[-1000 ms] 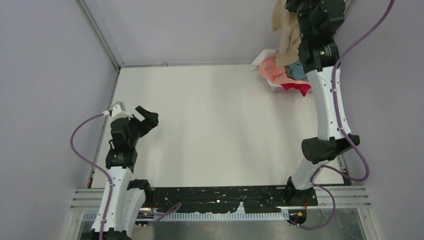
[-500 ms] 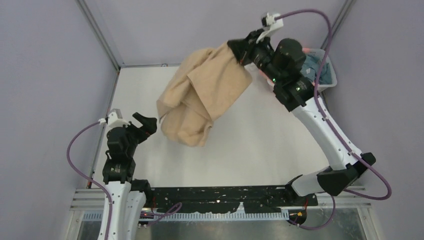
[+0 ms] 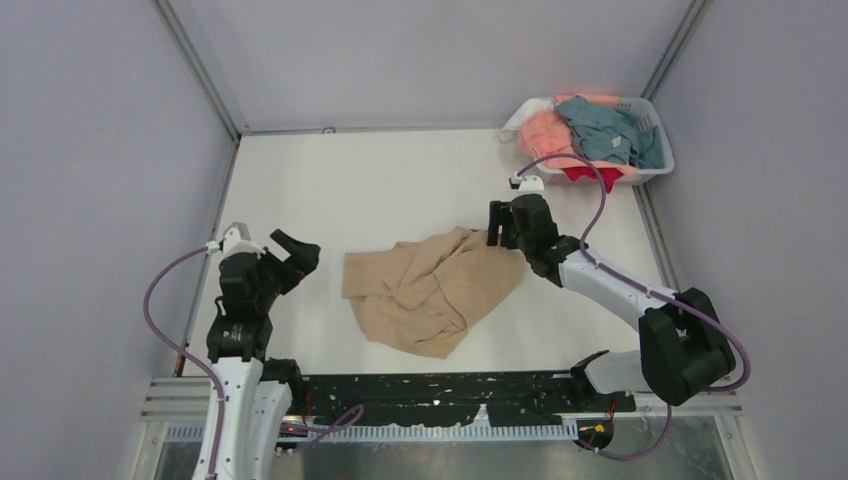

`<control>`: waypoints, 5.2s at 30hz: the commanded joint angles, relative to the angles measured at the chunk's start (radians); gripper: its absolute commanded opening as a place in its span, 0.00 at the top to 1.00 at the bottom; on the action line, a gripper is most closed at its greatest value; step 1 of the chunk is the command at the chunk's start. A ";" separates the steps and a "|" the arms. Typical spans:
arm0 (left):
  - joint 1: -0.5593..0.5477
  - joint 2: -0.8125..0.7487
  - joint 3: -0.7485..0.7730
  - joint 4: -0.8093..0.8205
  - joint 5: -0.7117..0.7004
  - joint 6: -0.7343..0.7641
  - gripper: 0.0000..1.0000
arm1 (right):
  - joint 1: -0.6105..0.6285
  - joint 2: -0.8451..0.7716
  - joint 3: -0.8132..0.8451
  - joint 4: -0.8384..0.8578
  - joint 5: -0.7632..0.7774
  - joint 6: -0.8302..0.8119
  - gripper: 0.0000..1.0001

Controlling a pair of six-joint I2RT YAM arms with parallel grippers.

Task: Fold and stack the t-shirts
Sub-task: Move the tshirt to the center of the board, then flatten out the tshirt

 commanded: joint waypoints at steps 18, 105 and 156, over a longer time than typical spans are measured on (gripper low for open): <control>-0.205 0.770 0.224 0.006 0.029 0.058 0.11 | 0.499 0.112 0.259 -0.325 0.412 0.121 0.04; -0.342 0.751 0.234 -0.056 -0.074 0.047 1.00 | 0.392 0.075 -0.104 0.149 0.119 0.362 0.68; -0.234 0.784 1.217 -0.080 -0.188 0.392 1.00 | -0.108 -0.231 0.629 -0.186 0.263 -0.316 0.94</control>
